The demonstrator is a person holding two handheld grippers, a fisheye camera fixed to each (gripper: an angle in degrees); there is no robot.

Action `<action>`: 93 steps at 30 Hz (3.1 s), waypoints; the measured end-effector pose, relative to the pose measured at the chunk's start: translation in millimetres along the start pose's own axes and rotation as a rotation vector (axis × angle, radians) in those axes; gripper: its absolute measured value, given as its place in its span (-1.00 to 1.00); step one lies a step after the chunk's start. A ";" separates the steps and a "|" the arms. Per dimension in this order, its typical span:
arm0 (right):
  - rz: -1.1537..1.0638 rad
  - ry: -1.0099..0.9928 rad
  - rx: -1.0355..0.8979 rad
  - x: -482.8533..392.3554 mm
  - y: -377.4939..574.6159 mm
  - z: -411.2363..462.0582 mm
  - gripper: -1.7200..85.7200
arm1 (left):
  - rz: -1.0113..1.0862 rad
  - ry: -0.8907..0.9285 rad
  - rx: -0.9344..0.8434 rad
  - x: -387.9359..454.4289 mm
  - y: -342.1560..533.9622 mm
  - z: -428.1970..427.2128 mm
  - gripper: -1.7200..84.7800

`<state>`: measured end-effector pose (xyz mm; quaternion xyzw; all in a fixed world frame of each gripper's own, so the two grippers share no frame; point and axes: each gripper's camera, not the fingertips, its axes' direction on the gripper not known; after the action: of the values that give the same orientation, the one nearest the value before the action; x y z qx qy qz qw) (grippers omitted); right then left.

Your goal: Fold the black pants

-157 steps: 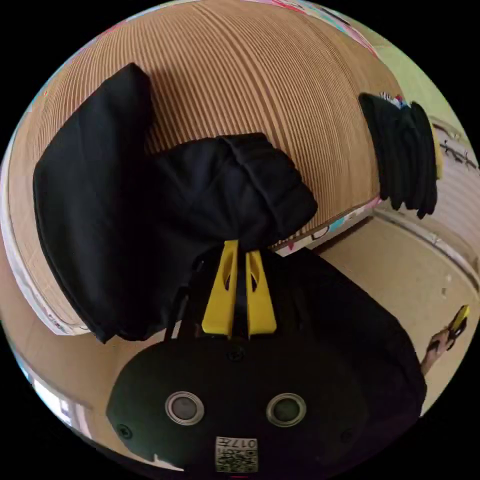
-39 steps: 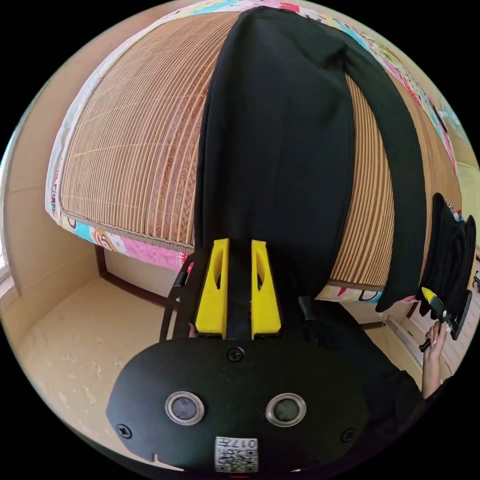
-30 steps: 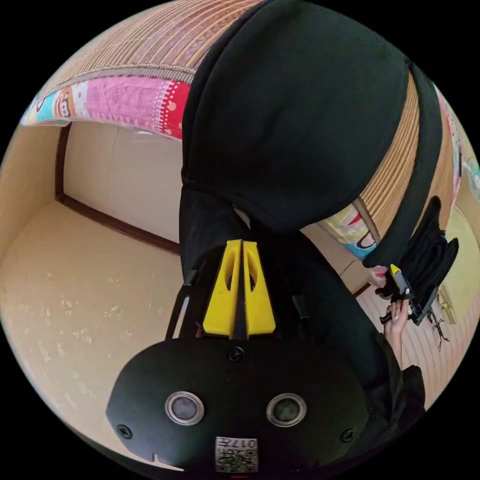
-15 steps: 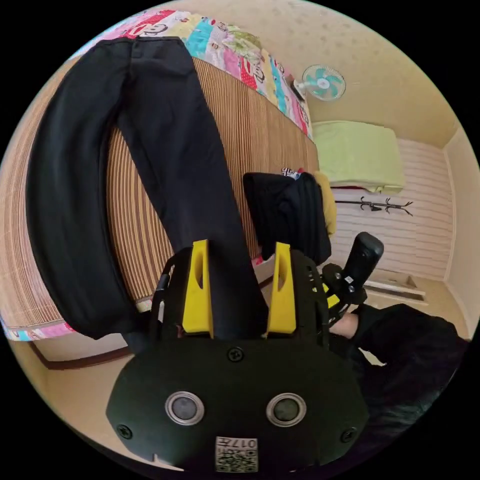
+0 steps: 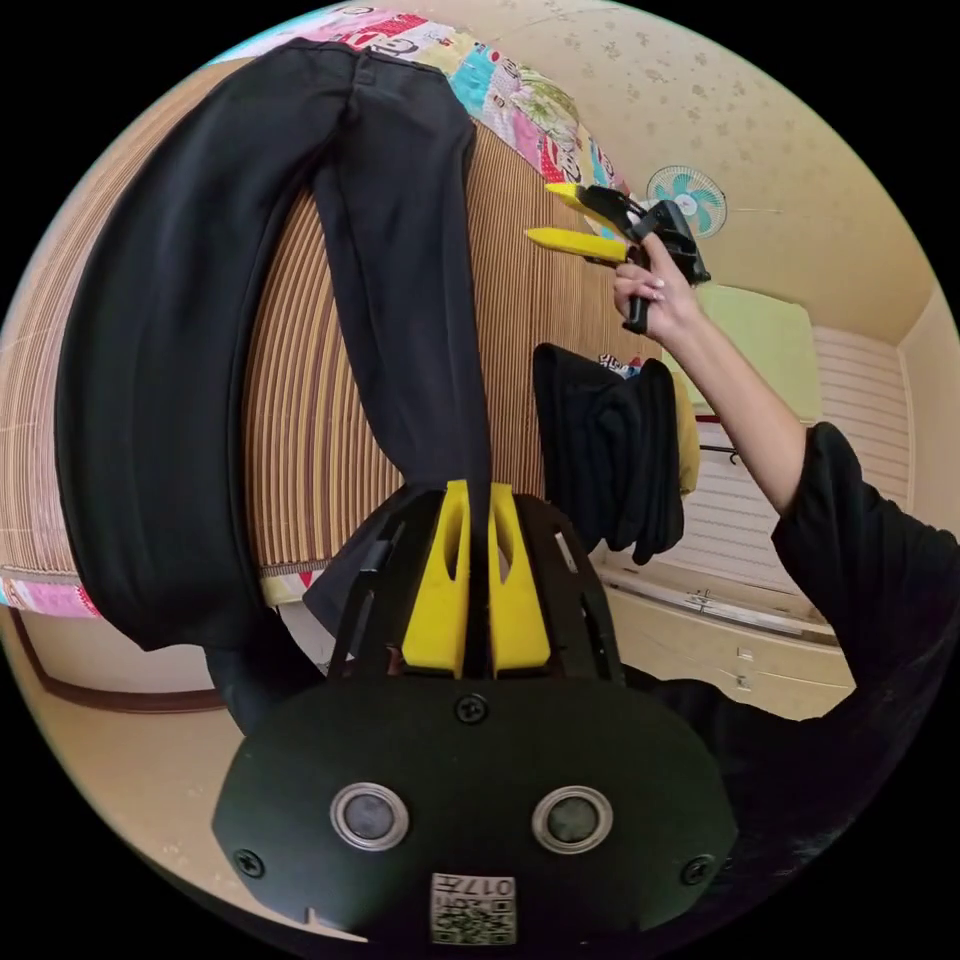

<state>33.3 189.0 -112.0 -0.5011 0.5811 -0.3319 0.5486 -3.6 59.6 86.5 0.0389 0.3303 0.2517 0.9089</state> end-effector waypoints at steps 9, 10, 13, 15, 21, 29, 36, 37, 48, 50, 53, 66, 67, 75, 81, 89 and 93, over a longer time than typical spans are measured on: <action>0.334 0.222 0.287 27.7 -190.7 67.7 -0.66 | -0.065 0.253 0.097 -0.9 25.3 -41.6 -0.96; 0.304 0.221 0.313 21.8 -197.7 76.0 -0.72 | -0.086 0.304 0.115 -6.6 30.9 -50.0 -0.96; 0.166 0.387 0.487 -37.3 -201.5 87.5 -0.85 | -0.154 0.409 0.150 -24.4 49.3 -79.6 -0.96; 0.034 0.552 0.516 -93.6 -208.3 113.1 -0.87 | -0.173 0.448 0.191 -33.6 64.1 -107.5 -0.96; -0.265 0.542 0.435 -252.1 -244.6 251.8 -0.87 | -0.270 0.471 0.279 -71.7 123.3 -199.3 -0.96; -0.419 0.420 0.099 -256.4 -209.8 394.2 -0.84 | -0.468 0.352 0.123 -171.2 164.0 -231.7 -0.87; -0.112 0.407 0.047 -140.9 9.7 360.6 -0.79 | -0.324 0.334 0.007 -167.5 143.2 -264.1 -0.84; -0.030 0.354 0.059 -121.7 51.4 354.2 -0.78 | -0.294 0.315 -0.012 -161.1 135.8 -269.3 -0.84; 0.254 0.030 0.086 -86.5 212.7 398.5 -0.74 | -0.153 0.264 -0.225 -111.1 86.9 -258.9 -0.91; 0.317 -0.043 0.114 -79.8 229.3 415.9 -0.72 | -0.133 0.362 -0.215 -98.9 88.1 -264.9 -0.92; 0.350 -0.073 0.125 -70.3 229.5 431.4 -0.74 | -0.182 0.391 -0.218 -100.7 97.7 -268.6 -0.93; 0.208 0.394 0.000 -159.7 252.1 385.0 -0.93 | -0.160 0.357 -0.240 -67.6 133.5 -241.4 -0.91; 0.262 0.431 -0.088 -143.5 253.4 401.2 -0.93 | -0.211 0.295 -0.260 -74.6 135.9 -232.2 -0.90; 0.283 0.080 0.210 -54.2 212.5 330.2 -0.88 | -0.081 0.081 -0.075 -50.1 126.8 -262.0 -0.77; 0.154 -0.222 0.182 28.3 121.0 293.8 -0.69 | -0.049 0.185 0.104 -64.3 57.1 -269.0 -0.72; 0.084 -0.365 -0.003 63.4 84.2 323.6 -0.76 | 0.049 0.290 -0.039 -44.3 1.7 -208.3 -0.80; 0.031 -0.461 0.011 55.5 103.9 320.1 -0.86 | 0.059 0.434 -0.166 -34.5 22.1 -185.3 -0.85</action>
<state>327.0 217.8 -283.1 -0.5516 0.4460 -0.2033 0.6749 -150.7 44.4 -32.5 -0.0814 0.4950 0.3068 0.8089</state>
